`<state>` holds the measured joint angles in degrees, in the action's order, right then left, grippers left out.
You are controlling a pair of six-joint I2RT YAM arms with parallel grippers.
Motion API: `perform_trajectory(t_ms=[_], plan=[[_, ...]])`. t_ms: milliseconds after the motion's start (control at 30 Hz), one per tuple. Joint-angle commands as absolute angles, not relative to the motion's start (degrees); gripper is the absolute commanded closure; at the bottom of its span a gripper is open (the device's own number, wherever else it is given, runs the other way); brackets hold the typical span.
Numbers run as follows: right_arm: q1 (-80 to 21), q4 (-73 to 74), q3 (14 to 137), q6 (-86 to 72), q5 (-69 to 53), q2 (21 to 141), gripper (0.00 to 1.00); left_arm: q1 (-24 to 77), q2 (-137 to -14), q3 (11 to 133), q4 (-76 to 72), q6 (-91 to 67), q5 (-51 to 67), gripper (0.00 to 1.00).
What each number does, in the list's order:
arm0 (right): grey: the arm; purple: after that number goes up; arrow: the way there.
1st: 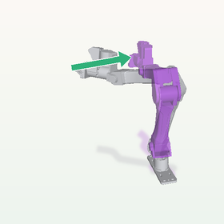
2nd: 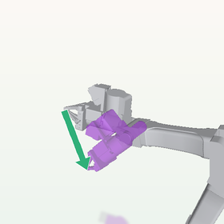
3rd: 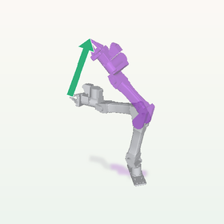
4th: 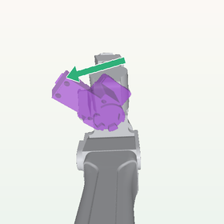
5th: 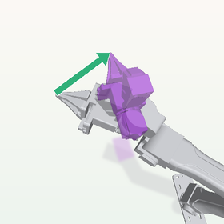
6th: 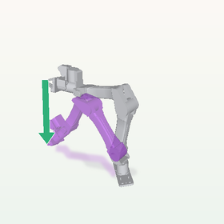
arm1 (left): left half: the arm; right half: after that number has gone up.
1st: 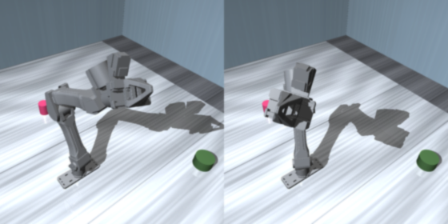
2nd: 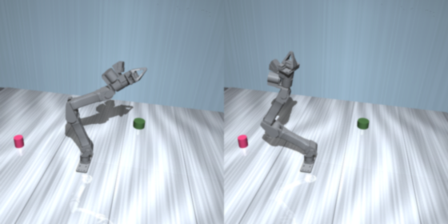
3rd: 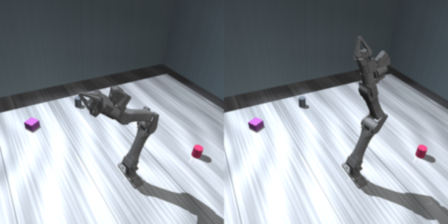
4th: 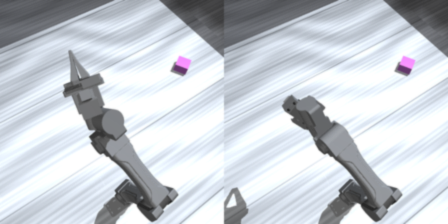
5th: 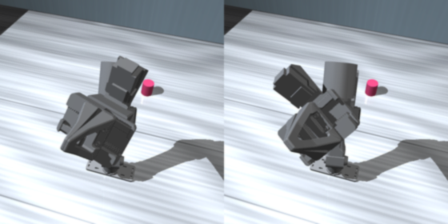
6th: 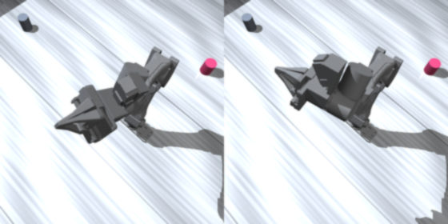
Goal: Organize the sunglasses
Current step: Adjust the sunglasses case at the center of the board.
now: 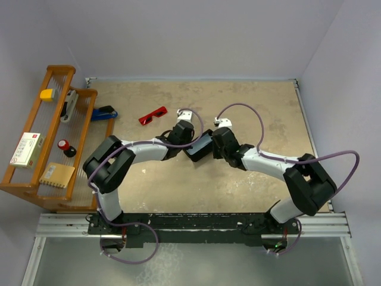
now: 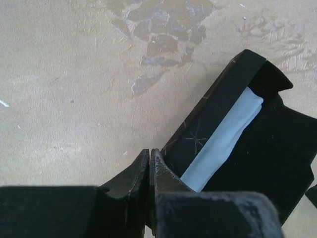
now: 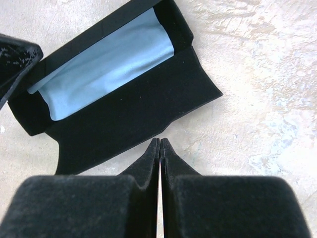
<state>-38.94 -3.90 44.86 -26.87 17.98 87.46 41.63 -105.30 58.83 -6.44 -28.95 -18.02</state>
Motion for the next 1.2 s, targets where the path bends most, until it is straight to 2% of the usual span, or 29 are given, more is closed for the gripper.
perform_trajectory(t_ms=[0,733,1167], plan=[[-38.9,-2.2,44.4,-27.1,20.7,85.2,1.00,43.3,-101.4,57.3,-7.2,-30.5,-19.3,1.00],[-38.4,-1.8,46.8,-26.6,22.9,90.7,1.00,48.2,-96.7,52.8,-6.6,-34.5,-20.5,1.00],[-37.6,-1.6,52.9,-25.5,23.5,95.8,1.00,49.0,-96.0,52.5,-5.9,-34.8,-22.0,1.00]])
